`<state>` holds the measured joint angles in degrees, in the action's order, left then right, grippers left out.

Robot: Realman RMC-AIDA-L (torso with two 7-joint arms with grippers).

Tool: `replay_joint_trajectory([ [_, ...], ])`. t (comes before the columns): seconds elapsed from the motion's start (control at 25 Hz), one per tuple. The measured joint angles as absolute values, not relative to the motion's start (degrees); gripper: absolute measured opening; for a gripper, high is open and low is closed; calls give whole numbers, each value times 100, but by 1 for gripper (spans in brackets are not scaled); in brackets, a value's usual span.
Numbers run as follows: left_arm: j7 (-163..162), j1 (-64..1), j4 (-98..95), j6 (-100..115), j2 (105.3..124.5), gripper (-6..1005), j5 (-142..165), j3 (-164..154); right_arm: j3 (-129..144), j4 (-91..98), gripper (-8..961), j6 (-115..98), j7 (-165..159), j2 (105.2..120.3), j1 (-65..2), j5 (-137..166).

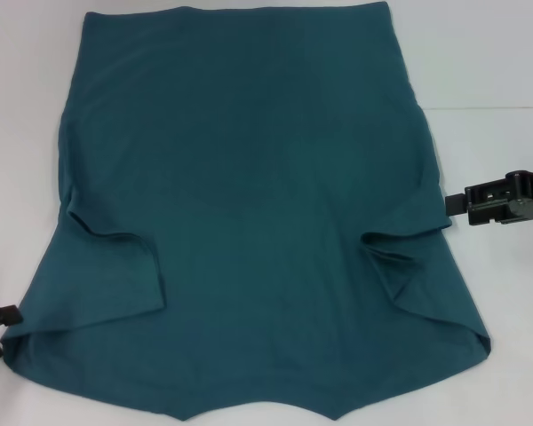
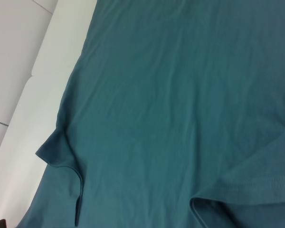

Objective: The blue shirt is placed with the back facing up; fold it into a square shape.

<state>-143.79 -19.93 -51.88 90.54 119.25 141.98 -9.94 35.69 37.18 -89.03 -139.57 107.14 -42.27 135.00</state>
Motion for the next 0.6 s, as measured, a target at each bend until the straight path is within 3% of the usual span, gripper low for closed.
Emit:
replay_joint_trajectory([
  [0.6,-14379,-2103,-4905,9016,11901,686,14242,-1189,3568,3718,628,-8903,-13944,10713,-4224,13500],
])
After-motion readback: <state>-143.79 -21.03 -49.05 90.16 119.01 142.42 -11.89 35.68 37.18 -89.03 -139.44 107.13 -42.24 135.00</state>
